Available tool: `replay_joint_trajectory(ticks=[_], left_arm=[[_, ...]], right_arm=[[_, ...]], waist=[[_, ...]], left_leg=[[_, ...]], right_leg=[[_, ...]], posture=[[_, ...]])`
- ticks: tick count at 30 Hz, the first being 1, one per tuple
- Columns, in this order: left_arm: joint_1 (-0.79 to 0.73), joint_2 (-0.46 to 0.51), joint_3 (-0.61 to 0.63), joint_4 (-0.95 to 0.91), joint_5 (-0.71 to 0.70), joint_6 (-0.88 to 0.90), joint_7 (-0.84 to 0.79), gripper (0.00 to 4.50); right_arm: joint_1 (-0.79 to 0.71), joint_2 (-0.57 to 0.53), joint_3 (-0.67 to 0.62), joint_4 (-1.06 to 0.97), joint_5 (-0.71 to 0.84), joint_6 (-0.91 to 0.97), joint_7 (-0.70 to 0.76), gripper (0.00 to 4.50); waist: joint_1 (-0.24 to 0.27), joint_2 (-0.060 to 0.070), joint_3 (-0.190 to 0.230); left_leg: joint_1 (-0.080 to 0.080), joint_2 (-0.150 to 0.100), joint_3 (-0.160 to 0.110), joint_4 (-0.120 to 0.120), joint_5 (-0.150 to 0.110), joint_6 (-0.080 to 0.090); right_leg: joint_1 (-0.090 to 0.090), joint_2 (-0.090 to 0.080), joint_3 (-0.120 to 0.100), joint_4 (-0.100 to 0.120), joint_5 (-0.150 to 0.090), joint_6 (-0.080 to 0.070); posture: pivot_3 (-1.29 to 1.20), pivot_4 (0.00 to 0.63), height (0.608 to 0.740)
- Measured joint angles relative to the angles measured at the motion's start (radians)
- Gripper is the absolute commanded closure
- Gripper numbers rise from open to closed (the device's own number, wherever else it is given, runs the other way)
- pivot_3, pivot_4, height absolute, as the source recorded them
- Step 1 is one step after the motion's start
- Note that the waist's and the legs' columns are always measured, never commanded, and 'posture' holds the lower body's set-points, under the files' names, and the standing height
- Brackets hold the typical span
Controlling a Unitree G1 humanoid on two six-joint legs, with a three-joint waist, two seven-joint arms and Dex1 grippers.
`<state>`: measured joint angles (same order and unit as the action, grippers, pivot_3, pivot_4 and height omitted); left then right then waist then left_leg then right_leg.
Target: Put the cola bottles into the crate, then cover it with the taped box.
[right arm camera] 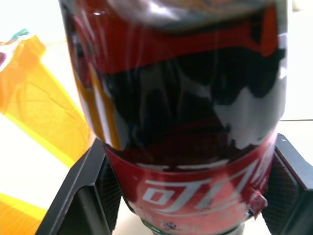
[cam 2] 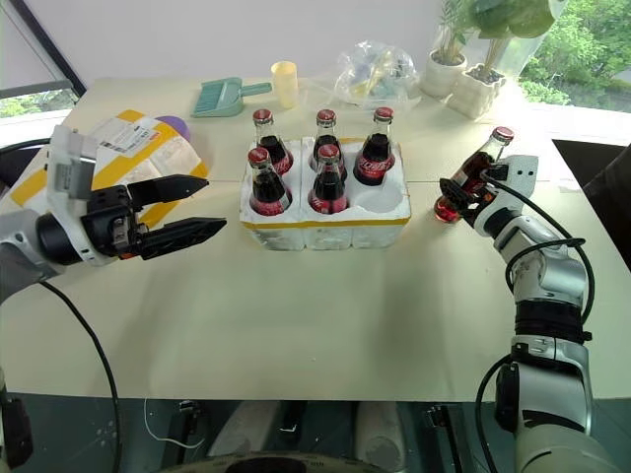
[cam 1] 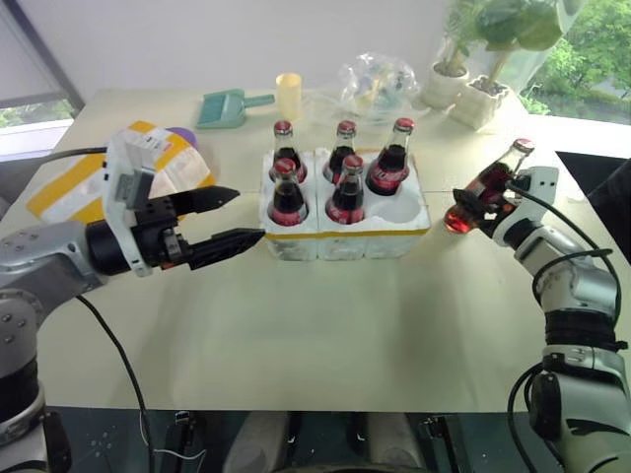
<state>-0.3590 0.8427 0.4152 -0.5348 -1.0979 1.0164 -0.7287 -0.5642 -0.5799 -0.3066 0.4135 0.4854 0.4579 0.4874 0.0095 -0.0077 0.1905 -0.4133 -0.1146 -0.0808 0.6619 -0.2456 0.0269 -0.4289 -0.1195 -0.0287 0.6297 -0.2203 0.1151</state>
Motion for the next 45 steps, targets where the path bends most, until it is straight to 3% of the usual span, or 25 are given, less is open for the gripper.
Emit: replay_joint_trajectory(ticks=[6,10,13,16,23,43,45], left_arm=[[0.002,0.025,0.000,-0.012,-0.070,-0.001,-0.009,0.00],[0.002,0.048,-0.009,-0.026,-0.115,-0.003,-0.028,0.00],[-0.002,0.055,-0.031,-0.027,-0.112,-0.007,-0.034,0.00],[-0.022,0.056,-0.058,-0.017,-0.110,-0.023,-0.035,0.00],[-0.033,0.058,-0.080,-0.011,-0.107,-0.045,-0.033,0.00],[-0.025,0.080,-0.079,-0.014,-0.107,-0.067,-0.013,0.00],[-0.022,0.084,-0.079,-0.014,-0.104,-0.069,-0.015,0.00]], right_arm=[[0.008,-0.001,-0.068,-0.146,0.093,0.073,0.018,1.62],[-0.017,-0.003,-0.112,-0.359,0.275,0.210,0.042,1.62],[-0.029,-0.006,-0.100,-0.485,0.370,0.291,0.063,1.62],[-0.029,-0.007,-0.005,-0.607,0.419,0.362,0.096,1.62],[0.020,-0.005,0.128,-0.620,0.334,0.353,0.108,1.62],[-0.013,0.020,0.177,-0.409,0.177,0.254,0.168,1.62],[-0.013,0.012,0.204,-0.411,0.134,0.226,0.185,0.58]], waist=[[0.001,0.008,0.005],[-0.005,0.009,0.005],[-0.004,0.009,0.005],[-0.003,0.009,0.005],[0.004,0.008,0.005],[0.001,0.008,0.005],[0.001,0.008,0.005]], left_leg=[[0.000,0.000,0.000,-0.001,0.000,0.001],[0.000,0.001,0.000,-0.003,0.000,0.001],[0.000,0.001,0.000,-0.003,0.000,0.001],[0.000,0.001,0.000,-0.003,0.000,0.001],[-0.001,0.000,0.000,-0.003,-0.001,0.001],[0.000,0.001,0.000,-0.004,0.000,0.000],[0.000,0.000,0.000,-0.004,0.000,0.000]], right_leg=[[-0.001,0.000,0.001,0.000,0.000,0.000],[-0.002,0.000,0.001,0.000,0.000,0.000],[-0.002,0.001,0.001,0.000,0.000,0.000],[-0.002,0.000,0.001,-0.001,0.000,0.000],[-0.002,0.000,0.001,-0.001,0.000,0.000],[-0.003,0.001,0.001,-0.001,0.000,0.000],[-0.002,0.001,0.001,-0.001,0.000,0.000]], posture=[[0.00,0.150,0.740],[0.00,0.150,0.740],[0.00,0.150,0.740],[0.00,0.150,0.740],[0.00,0.150,0.740],[0.00,0.150,0.740],[0.00,0.150,0.740]])
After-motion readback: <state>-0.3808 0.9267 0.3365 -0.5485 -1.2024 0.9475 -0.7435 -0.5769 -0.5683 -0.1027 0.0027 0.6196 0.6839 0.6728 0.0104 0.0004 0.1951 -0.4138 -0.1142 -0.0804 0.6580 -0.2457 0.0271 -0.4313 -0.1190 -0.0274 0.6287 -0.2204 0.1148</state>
